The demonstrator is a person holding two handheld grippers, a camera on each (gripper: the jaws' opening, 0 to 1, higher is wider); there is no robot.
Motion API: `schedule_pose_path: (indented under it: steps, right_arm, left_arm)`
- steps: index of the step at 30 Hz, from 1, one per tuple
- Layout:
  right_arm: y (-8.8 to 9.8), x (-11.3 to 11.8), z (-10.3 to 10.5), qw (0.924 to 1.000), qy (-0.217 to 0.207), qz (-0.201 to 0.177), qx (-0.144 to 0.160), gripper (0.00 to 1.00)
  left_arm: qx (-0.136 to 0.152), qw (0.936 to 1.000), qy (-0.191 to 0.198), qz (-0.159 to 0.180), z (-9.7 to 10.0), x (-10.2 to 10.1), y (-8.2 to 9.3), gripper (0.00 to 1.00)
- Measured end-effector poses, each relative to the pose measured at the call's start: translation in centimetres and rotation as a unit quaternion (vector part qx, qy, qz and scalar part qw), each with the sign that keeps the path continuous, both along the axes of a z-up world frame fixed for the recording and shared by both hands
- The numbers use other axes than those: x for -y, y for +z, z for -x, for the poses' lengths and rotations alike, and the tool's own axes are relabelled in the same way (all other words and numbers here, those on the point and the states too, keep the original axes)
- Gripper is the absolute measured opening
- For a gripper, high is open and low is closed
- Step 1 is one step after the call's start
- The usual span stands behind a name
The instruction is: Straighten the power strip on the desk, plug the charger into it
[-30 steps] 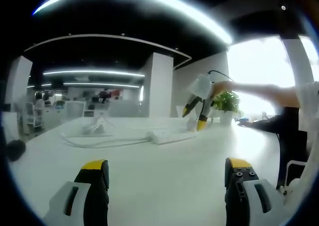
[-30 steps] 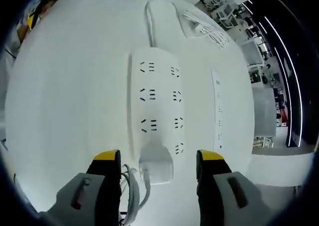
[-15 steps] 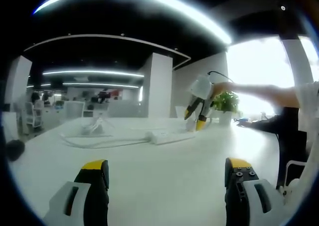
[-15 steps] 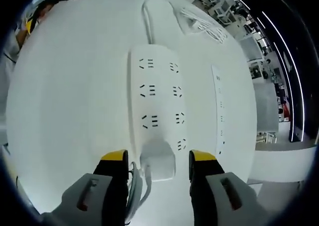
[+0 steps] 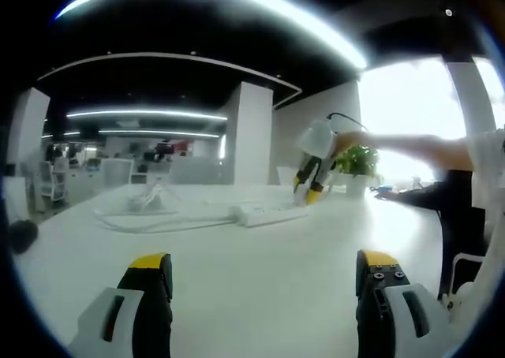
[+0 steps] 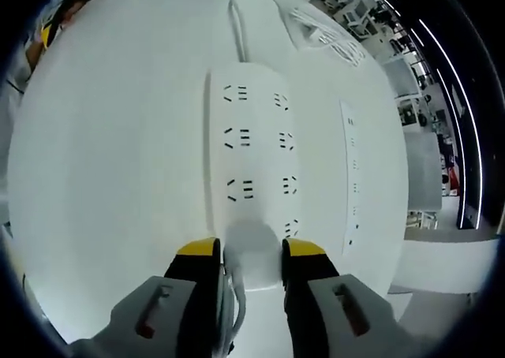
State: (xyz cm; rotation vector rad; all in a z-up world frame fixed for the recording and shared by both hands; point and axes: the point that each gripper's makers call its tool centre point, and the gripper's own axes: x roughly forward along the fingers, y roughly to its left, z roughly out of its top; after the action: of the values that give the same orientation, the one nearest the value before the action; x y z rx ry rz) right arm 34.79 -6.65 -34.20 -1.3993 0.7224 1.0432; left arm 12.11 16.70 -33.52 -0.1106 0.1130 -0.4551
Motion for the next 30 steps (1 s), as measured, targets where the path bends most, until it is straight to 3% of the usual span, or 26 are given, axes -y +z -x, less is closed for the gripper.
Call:
schedule_pose_path:
  steps: [11, 19, 26, 27, 30]
  right_arm:
    - [-0.3, -0.1, -0.2, 0.9984, -0.02, 0.052, -0.012, 0.28]
    - [-0.2, 0.3, -0.5, 0.9985, -0.032, 0.034, -0.027, 0.27]
    - [-0.9, 0.3, -0.7, 0.998, -0.038, 0.044, -0.026, 0.27]
    - [-0.9, 0.1, -1.2, 0.9982, -0.037, 0.045, -0.014, 0.27]
    - [-0.6, 0.3, -1.3, 0.9975, -0.045, 0.047, -0.028, 0.27]
  left_arm:
    - [0.001, 1.0, 0.004, -0.003, 0.1, -0.2, 0.2, 0.99]
    - [-0.002, 1.0, 0.0, -0.007, -0.5, 0.4, 0.2, 0.99]
    - [-0.008, 0.9999, 0.0, -0.008, -1.2, 0.7, -0.3, 0.99]
    - [-0.01, 0.9999, 0.0, -0.007, -1.3, 0.8, -0.4, 0.99]
    - [-0.013, 0.9999, -0.002, -0.011, -1.4, 0.9, -0.5, 0.99]
